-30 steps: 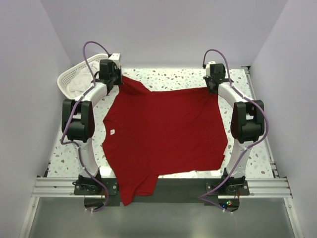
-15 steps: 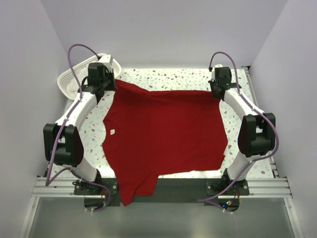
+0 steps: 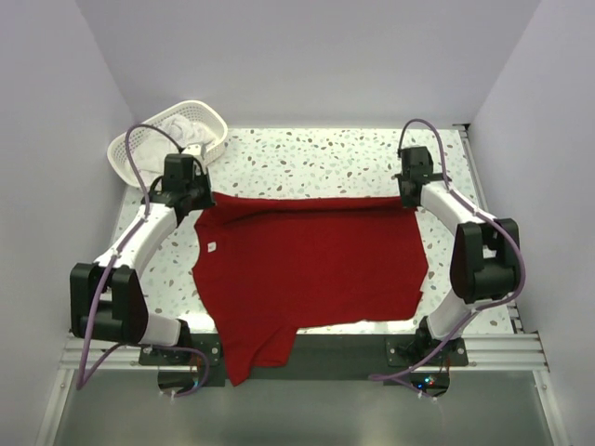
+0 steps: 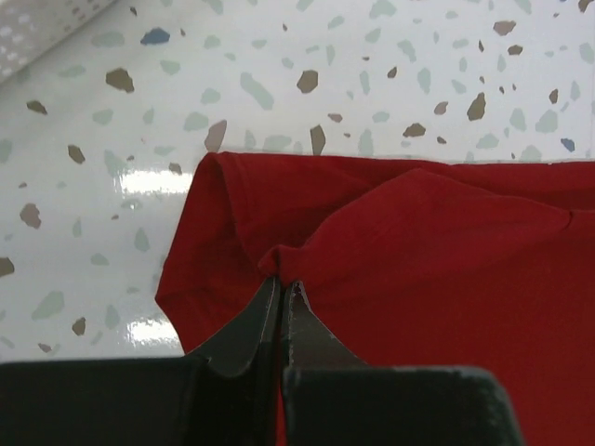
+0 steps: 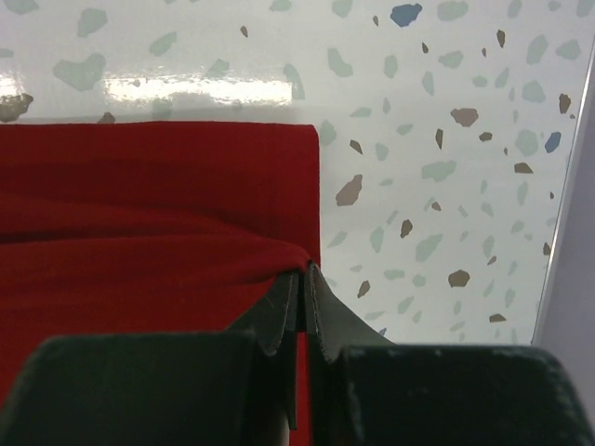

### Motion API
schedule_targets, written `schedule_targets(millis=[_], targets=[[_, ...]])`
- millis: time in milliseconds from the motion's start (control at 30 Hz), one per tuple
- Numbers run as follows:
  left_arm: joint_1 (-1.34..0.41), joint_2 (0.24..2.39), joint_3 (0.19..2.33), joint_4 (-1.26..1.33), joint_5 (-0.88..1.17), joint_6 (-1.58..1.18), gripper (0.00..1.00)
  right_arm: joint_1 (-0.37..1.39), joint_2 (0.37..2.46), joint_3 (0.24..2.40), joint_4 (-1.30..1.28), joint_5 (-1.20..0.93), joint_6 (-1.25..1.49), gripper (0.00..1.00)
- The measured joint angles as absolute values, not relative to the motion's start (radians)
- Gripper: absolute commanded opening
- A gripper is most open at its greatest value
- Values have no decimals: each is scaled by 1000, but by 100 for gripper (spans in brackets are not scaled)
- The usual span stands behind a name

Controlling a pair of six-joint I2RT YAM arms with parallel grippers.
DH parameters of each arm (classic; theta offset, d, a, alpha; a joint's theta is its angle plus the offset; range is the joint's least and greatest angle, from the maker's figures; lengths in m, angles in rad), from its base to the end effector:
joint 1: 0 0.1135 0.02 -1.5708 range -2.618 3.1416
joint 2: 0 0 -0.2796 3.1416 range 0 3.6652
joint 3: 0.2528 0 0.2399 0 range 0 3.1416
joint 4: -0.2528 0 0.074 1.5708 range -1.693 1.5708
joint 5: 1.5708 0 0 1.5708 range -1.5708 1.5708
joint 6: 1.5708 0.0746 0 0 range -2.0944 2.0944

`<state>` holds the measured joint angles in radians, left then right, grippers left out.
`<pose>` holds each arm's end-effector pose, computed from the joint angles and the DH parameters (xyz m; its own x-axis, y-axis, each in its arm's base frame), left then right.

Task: Fold and stack the t-shirts
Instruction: Fold the tshirt

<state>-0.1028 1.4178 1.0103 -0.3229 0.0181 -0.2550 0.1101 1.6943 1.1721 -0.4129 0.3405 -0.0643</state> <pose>0.3233 -0.0347 0.2537 -0.6714 -0.1843 -0.7178 -0.0551 0.9783 -0.1996 0.3719 0.0160 0.2110 -0.8041 -0.1498 -0.5752 0.0419 0.9510 -0.3063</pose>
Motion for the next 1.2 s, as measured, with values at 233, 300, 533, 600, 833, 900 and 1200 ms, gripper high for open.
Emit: schedule_targets(millis=[233,300,533,600,833,900,1200], targets=[[-103,1359,948,-381,22,-289,0,110,1662,1146,-403,358,-50,0],[-103,1344,942,-388,22,-297,0,110,1661,1143,-399,361,-46,0],[-103,1313,895,-400,31,-323,0,110,1661,1093,-384,369,-33,0],[-103,1307,870,-411,39,-334,0,110,1662,1075,-382,373,-31,0],[-103,1254,785,-435,71,-361,0,110,1677,1054,-381,371,10,5],[-103,1252,767,-433,82,-364,0,110,1689,1054,-382,368,23,9],[-103,1253,711,-429,133,-384,0,110,1700,1053,-406,346,78,29]])
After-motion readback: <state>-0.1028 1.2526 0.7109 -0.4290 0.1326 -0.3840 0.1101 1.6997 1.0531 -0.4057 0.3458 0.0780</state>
